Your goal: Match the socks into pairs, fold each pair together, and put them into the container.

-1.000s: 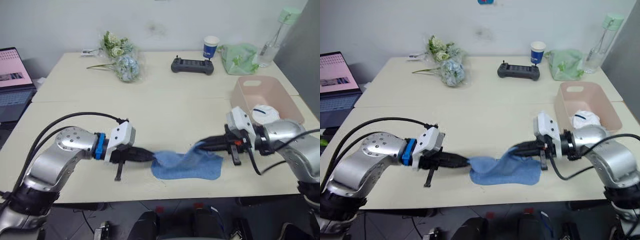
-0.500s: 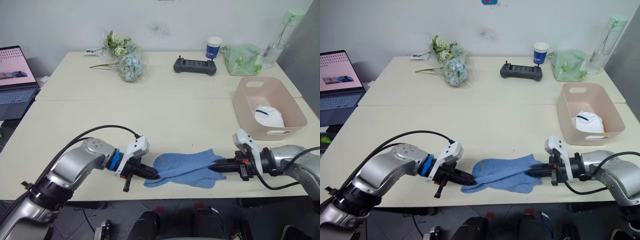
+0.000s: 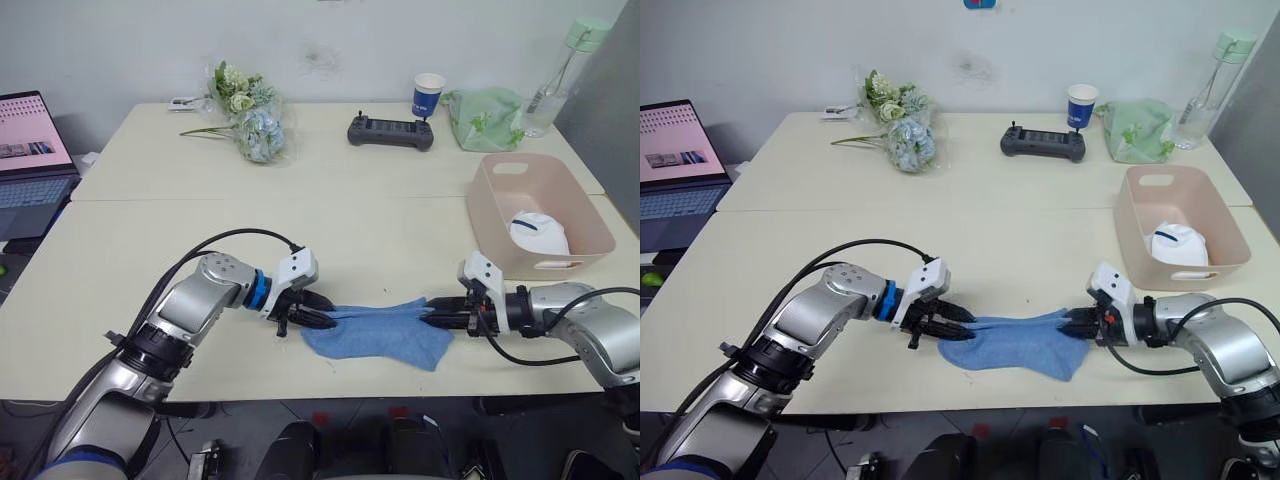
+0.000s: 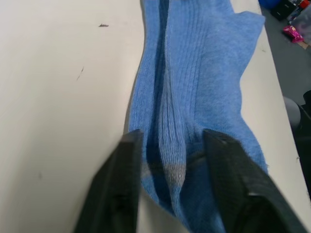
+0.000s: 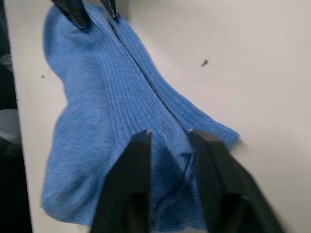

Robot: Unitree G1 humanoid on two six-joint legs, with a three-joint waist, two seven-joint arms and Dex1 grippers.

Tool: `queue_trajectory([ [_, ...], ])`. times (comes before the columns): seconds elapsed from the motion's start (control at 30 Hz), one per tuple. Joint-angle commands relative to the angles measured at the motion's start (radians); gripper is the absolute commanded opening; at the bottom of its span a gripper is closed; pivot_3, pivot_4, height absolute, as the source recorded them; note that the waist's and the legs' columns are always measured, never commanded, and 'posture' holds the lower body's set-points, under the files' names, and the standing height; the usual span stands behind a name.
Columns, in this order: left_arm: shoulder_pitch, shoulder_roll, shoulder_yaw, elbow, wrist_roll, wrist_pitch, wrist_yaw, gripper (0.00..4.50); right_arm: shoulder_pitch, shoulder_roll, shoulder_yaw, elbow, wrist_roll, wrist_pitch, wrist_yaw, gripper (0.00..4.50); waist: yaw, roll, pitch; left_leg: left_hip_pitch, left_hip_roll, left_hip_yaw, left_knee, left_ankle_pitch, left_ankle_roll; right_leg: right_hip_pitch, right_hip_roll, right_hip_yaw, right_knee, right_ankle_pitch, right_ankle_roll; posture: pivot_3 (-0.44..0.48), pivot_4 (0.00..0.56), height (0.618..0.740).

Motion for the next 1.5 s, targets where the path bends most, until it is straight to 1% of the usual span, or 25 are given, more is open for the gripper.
queue_trajectory([
  [0.03, 0.01, 0.05, 0.09, -0.023, -0.007, -0.026, -0.002, 3.2, -0.03, -0.003, -0.09, -0.019, 0.031, 0.0, -0.011, 2.52, -0.001, 0.0, 0.0, 0.0, 0.0, 0.0, 0.0, 0.0, 0.0, 0.0, 0.0, 0.0, 0.0, 0.0, 0.0, 0.0, 0.15, 0.74],
  [0.07, 0.027, 0.064, 0.119, -0.037, -0.021, -0.032, 0.0, 3.49, -0.024, -0.013, -0.105, -0.032, 0.044, 0.01, -0.003, 2.52, -0.002, 0.0, 0.0, 0.0, 0.0, 0.0, 0.0, 0.0, 0.0, 0.0, 0.0, 0.0, 0.0, 0.0, 0.0, 0.0, 0.15, 0.74],
  [0.13, 0.058, 0.081, 0.165, -0.066, -0.046, -0.032, -0.001, 3.49, -0.006, -0.036, -0.12, -0.055, 0.059, 0.023, 0.017, 2.52, -0.002, 0.0, 0.0, 0.0, 0.0, 0.0, 0.0, 0.0, 0.0, -0.001, 0.0, 0.0, 0.0, 0.0, 0.0, 0.0, 0.15, 0.74],
  [0.27, 0.148, 0.07, 0.252, -0.156, -0.082, -0.008, 0.07, 3.49, 0.053, -0.064, -0.125, -0.091, 0.059, 0.029, 0.029, 2.52, 0.003, 0.0, 0.0, 0.0, 0.0, -0.001, 0.0, 0.0, 0.0, 0.0, 0.0, 0.0, -0.001, 0.0, 0.0, 0.0, 0.15, 0.74],
  [0.43, 0.282, 0.047, 0.285, -0.304, -0.09, 0.013, 0.167, 3.49, 0.125, -0.1, -0.126, -0.131, 0.044, 0.019, 0.046, 2.52, 0.003, 0.0, 0.0, 0.0, 0.0, 0.0, 0.0, 0.0, 0.0, 0.0, -0.001, 0.0, 0.0, 0.0, 0.0, 0.0, 0.15, 0.74],
  [0.5, 0.324, 0.034, 0.299, -0.366, -0.114, 0.055, 0.209, 3.49, 0.151, -0.112, -0.143, -0.155, 0.059, 0.032, 0.045, 2.52, 0.003, 0.0, 0.0, 0.0, 0.0, 0.0, 0.0, 0.0, 0.0, 0.0, -0.001, 0.001, 0.0, 0.0, 0.0, 0.0, 0.15, 0.74],
  [0.6, 0.371, 0.035, 0.296, -0.42, -0.115, 0.078, 0.25, 3.49, 0.172, -0.121, -0.155, -0.177, 0.07, 0.036, 0.045, 2.52, 0.003, 0.0, 0.0, 0.0, 0.0, 0.0, 0.0, 0.0, 0.0, 0.0, -0.001, 0.0, 0.0, 0.0, 0.0, 0.0, 0.15, 0.74],
  [0.7, 0.414, 0.031, 0.278, -0.438, -0.09, 0.072, 0.289, 2.9, 0.189, -0.117, -0.141, -0.175, 0.056, 0.02, 0.043, 2.52, 0.003, 0.0, 0.0, 0.001, 0.0, 0.0, 0.0, 0.0, 0.0, 0.001, -0.001, 0.001, 0.0, 0.0, 0.0, 0.0, 0.15, 0.74],
  [0.83, 0.439, 0.03, 0.278, -0.431, -0.09, 0.07, 0.311, 1.63, 0.198, -0.111, -0.119, -0.154, 0.027, -0.012, 0.045, 2.52, 0.004, 0.0, 0.0, 0.001, 0.0, 0.0, 0.0, 0.0, 0.0, 0.001, -0.001, 0.0, 0.0, 0.0, 0.0, 0.0, 0.15, 0.74],
  [0.9, 0.443, 0.03, 0.279, -0.429, -0.093, 0.068, 0.313, 0.91, 0.2, -0.109, -0.114, -0.15, 0.021, -0.019, 0.052, 2.52, 0.004, 0.0, 0.0, 0.001, 0.0, 0.0, 0.0, 0.0, 0.0, 0.001, -0.001, 0.0, 0.0, 0.0, 0.0, 0.0, 0.15, 0.74],
  [0.97, 0.444, 0.027, 0.283, -0.433, -0.102, 0.074, 0.315, 0.28, 0.202, -0.106, -0.109, -0.149, 0.019, -0.025, 0.053, 2.52, 0.004, 0.0, 0.0, 0.001, 0.0, 0.0, 0.0, 0.0, 0.0, 0.001, -0.001, 0.0, 0.0, 0.0, 0.0, 0.0, 0.15, 0.74],
  [1.0, 0.443, 0.028, 0.283, -0.434, -0.105, 0.075, 0.315, 0.04, 0.203, -0.104, -0.106, -0.148, 0.019, -0.028, 0.052, 2.52, 0.004, 0.0, 0.0, 0.001, 0.0, 0.0, -0.001, 0.0, 0.0, 0.001, -0.001, 0.0, 0.0, 0.0, 0.0, 0.0, 0.15, 0.74],
  [1.37, 0.43, 0.028, 0.287, -0.438, -0.118, 0.085, 0.317, 0.04, 0.219, -0.092, -0.084, -0.132, -0.004, -0.062, 0.047, 2.52, 0.004, 0.0, 0.0, 0.001, 0.0, 0.0, -0.001, 0.0, 0.0, 0.001, -0.001, 0.0, 0.0, 0.0, 0.0, 0.0, 0.15, 0.74],
  [1.47, 0.433, 0.028, 0.286, -0.443, -0.118, 0.086, 0.317, 0.0, 0.215, -0.075, -0.094, -0.146, 0.015, -0.048, 0.041, 1.97, 0.004, 0.0, 0.0, 0.001, 0.0, 0.0, -0.001, 0.0, 0.0, 0.001, -0.001, 0.0, 0.0, 0.0, 0.0, 0.0, 0.15, 0.74],
  [1.5, 0.434, 0.029, 0.285, -0.445, -0.12, 0.089, 0.317, 0.0, 0.212, -0.074, -0.097, -0.152, 0.02, -0.04, 0.041, 1.64, 0.004, 0.0, 0.0, 0.001, 0.0, 0.0, -0.001, 0.0, 0.0, 0.001, -0.001, 0.0, 0.0, 0.0, 0.0, 0.0, 0.15, 0.74],
])
